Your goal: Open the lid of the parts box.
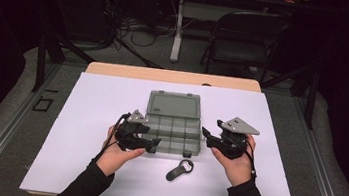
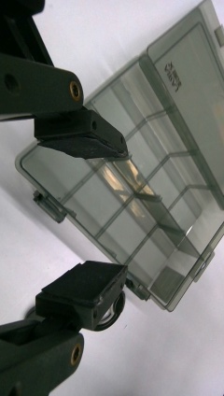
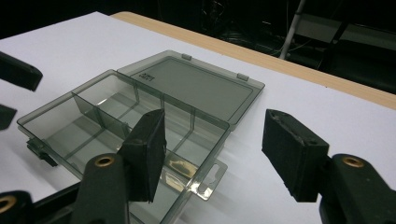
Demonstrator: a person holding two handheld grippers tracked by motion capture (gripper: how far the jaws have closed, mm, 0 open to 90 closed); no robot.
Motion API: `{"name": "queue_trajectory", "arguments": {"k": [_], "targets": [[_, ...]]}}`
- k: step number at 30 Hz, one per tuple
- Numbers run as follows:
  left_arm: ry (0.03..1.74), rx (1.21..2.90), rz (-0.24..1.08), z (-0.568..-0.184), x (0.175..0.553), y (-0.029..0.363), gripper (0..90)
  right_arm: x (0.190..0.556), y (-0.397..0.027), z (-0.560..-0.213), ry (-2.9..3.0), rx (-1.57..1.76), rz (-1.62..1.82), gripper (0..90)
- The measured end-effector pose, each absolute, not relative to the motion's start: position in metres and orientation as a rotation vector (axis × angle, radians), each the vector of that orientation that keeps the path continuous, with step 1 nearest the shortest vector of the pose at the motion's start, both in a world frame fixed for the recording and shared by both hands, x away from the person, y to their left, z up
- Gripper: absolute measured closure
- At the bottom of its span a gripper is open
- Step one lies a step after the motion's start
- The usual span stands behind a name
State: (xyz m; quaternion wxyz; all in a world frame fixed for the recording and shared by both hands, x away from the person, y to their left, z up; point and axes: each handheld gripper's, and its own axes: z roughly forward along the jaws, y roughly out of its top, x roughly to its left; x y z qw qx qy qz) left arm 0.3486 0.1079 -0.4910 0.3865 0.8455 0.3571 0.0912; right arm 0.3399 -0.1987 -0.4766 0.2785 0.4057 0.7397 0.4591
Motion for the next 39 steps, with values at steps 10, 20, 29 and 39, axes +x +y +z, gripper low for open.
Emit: {"name": "queue_trajectory", "arguments": {"k": [10, 20, 29, 39], "targets": [[0.85, 2.218, 0.201, -0.502, 0.34, 0.085, 37.1, 0.338, -0.203, -0.472, 1.961, 1.09, 1.25, 39.9], [0.818, 2.26, 0.171, -0.511, 0.333, 0.072, 37.1, 0.338, -0.204, -0.472, 1.95, 1.089, 1.238, 40.2], [0.771, 2.338, 0.199, -0.521, 0.325, 0.051, 38.7, 0.339, -0.207, -0.472, 1.943, 1.1, 1.238, 40.3], [0.758, 2.388, 0.209, -0.529, 0.32, 0.032, 40.0, 0.34, -0.207, -0.472, 1.944, 1.095, 1.245, 40.2]]}}
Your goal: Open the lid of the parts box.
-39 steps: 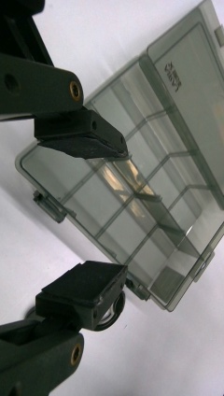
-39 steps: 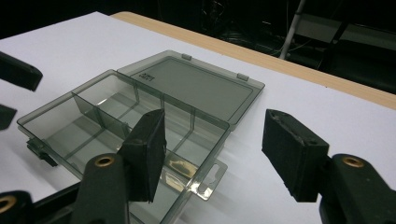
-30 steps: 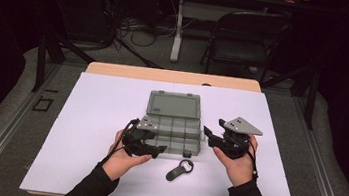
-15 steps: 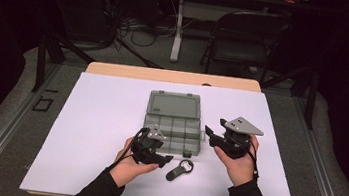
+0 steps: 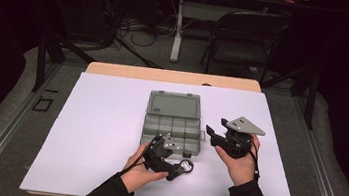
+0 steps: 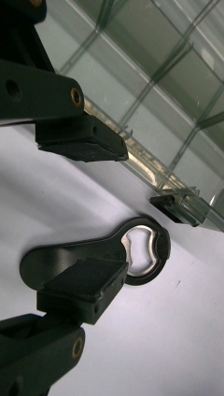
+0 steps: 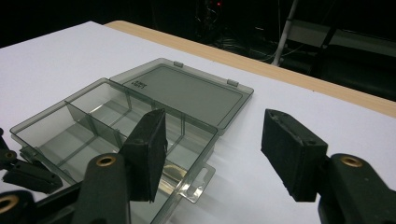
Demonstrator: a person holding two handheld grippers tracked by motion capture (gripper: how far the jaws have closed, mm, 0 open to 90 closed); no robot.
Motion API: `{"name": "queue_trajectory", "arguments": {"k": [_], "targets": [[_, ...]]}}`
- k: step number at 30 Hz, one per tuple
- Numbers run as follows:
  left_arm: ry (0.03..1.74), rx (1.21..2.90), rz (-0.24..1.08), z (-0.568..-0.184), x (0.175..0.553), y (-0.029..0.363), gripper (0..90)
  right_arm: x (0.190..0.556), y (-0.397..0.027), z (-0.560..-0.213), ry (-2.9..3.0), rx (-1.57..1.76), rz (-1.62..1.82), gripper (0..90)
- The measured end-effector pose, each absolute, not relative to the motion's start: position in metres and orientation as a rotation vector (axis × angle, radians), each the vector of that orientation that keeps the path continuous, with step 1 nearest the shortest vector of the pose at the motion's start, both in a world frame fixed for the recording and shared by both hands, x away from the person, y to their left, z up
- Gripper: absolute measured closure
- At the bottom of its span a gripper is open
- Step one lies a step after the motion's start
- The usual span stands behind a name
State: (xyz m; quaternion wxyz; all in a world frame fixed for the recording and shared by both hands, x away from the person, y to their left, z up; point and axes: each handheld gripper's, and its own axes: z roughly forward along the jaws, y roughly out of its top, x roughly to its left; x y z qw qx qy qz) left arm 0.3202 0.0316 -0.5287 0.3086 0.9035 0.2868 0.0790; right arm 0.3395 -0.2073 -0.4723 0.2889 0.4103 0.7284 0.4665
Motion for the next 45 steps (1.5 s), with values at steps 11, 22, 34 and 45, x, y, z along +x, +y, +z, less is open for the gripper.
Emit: {"name": "queue_trajectory", "arguments": {"k": [11, 22, 34, 45], "targets": [[0.745, 2.438, 0.148, -0.535, 0.317, 0.02, 40.8, 0.34, -0.208, -0.472, 1.941, 1.104, 1.252, 40.2], [0.7, 2.497, 0.158, -0.536, 0.31, 0.008, 41.5, 0.34, -0.209, -0.472, 1.938, 1.113, 1.258, 40.1], [0.714, 2.569, 0.143, -0.535, 0.313, 0.003, 51.1, 0.342, -0.212, -0.473, 1.936, 1.125, 1.261, 40.1], [0.728, 2.567, 0.116, -0.537, 0.311, 0.003, 60.2, 0.343, -0.213, -0.474, 1.936, 1.132, 1.263, 40.3]]}}
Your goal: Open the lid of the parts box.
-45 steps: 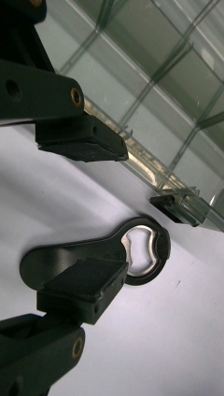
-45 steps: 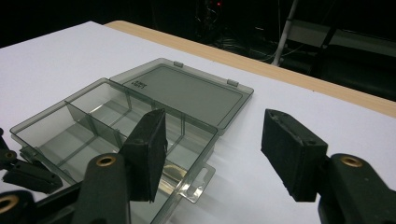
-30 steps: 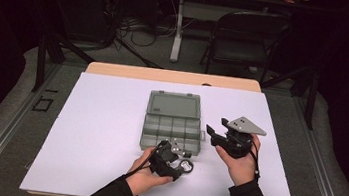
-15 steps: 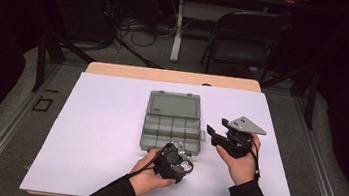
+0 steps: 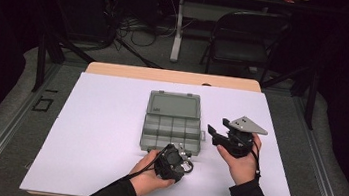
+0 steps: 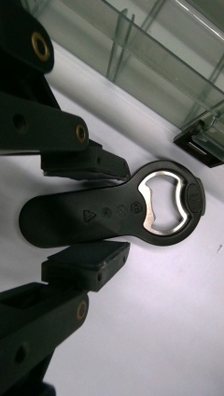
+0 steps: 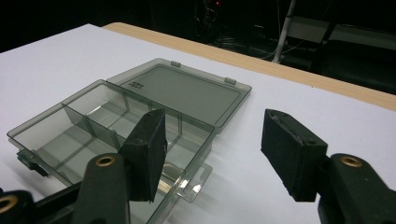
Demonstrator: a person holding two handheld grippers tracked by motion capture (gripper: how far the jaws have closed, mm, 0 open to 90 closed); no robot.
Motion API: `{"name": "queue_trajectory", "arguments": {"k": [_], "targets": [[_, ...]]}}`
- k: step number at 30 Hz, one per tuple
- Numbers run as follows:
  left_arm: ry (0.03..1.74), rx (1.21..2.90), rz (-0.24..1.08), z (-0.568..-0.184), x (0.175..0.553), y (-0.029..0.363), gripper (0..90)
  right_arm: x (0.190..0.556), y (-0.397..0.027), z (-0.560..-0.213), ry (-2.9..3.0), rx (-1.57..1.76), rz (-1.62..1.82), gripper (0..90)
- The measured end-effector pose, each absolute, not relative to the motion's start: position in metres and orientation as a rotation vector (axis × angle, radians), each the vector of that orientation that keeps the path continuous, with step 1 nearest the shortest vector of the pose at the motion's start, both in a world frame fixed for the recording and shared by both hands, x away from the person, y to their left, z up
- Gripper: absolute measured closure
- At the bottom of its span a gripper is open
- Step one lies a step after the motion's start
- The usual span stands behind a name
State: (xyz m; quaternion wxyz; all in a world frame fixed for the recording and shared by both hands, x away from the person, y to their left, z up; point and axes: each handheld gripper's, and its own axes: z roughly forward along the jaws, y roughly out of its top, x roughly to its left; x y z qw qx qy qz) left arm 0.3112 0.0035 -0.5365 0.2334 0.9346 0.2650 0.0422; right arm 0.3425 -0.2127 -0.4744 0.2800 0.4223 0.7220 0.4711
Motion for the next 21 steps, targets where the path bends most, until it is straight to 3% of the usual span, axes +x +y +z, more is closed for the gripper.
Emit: {"name": "queue_trajectory", "arguments": {"k": [5, 21], "targets": [[0.734, 2.56, 0.113, -0.5366, 0.3127, 0.0052, 64.4, 0.3431, -0.2141, -0.4744, 1.936, 1.134, 1.264, 40.5], [0.706, 2.558, 0.098, -0.5368, 0.3142, 0.0077, 64.9, 0.3433, -0.2143, -0.4749, 1.933, 1.138, 1.261, 40.8]]}}
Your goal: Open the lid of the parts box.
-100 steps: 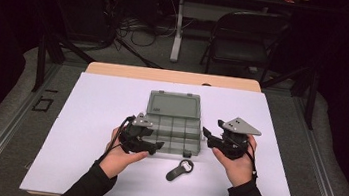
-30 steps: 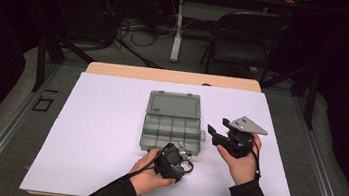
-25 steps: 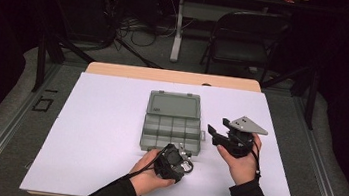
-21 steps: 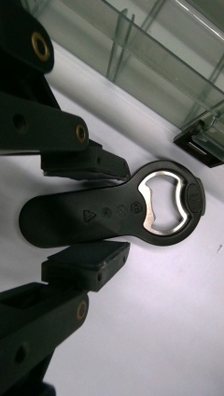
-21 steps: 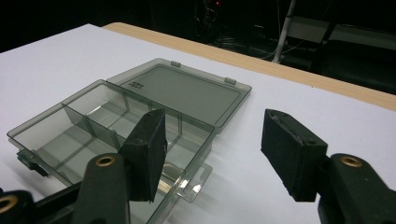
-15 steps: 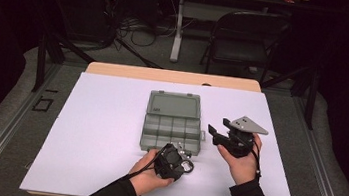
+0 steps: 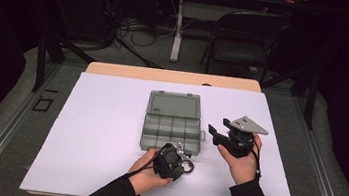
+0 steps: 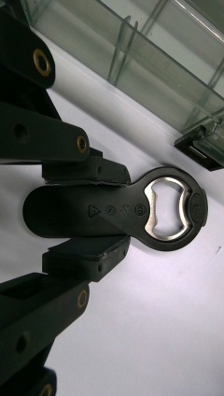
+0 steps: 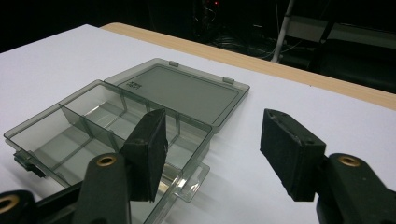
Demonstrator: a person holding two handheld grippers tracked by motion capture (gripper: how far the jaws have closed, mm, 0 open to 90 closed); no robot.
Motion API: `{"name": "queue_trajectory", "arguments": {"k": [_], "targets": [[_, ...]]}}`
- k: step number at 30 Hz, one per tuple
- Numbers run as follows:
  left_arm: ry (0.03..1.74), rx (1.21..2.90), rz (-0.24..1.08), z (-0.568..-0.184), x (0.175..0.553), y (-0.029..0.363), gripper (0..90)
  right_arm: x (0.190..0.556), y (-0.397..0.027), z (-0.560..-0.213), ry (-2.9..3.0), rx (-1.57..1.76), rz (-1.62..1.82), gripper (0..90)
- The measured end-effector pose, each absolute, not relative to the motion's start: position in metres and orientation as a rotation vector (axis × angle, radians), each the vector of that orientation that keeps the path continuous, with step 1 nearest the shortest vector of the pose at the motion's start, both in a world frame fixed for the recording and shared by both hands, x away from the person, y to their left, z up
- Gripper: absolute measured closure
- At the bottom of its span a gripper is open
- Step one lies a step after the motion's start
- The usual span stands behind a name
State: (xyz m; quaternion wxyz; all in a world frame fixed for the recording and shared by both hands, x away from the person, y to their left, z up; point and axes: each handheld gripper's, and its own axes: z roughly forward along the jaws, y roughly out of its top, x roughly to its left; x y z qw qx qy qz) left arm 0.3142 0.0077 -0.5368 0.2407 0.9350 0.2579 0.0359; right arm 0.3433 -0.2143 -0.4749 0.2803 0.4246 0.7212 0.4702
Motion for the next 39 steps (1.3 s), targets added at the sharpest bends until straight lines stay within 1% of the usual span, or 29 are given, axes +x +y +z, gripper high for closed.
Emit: {"name": "queue_trajectory", "arguments": {"k": [21, 39], "targets": [[0.7, 2.554, 0.09, -0.533, 0.316, 0.01, 65.1, 0.344, -0.215, -0.475, 1.928, 1.142, 1.26, 40.8], [0.701, 2.479, 0.095, -0.498, 0.326, 0.031, 65.0, 0.344, -0.218, -0.474, 1.916, 1.161, 1.267, 40.8]]}}
